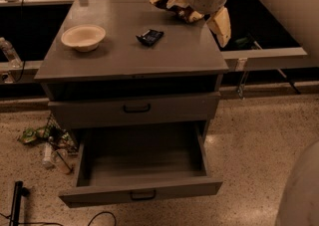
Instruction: Place rxbar blueberry into middle drawer
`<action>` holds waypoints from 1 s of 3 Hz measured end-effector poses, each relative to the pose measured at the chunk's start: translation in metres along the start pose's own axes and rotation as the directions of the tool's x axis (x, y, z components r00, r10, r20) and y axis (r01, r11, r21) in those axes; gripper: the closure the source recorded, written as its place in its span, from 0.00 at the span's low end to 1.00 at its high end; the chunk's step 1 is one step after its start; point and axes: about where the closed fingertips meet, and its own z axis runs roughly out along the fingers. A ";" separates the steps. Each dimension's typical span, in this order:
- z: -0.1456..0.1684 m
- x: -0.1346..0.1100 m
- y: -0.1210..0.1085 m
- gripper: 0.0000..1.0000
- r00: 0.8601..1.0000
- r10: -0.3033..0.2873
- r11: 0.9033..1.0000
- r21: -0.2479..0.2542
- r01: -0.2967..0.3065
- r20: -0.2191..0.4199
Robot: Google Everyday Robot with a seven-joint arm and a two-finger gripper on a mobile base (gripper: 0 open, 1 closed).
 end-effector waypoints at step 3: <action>-0.004 -0.009 -0.065 0.00 0.948 -0.276 0.956 0.059 0.288 -0.158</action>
Offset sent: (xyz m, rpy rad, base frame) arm 0.0249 0.0633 0.0415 -0.1786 -0.2707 0.2939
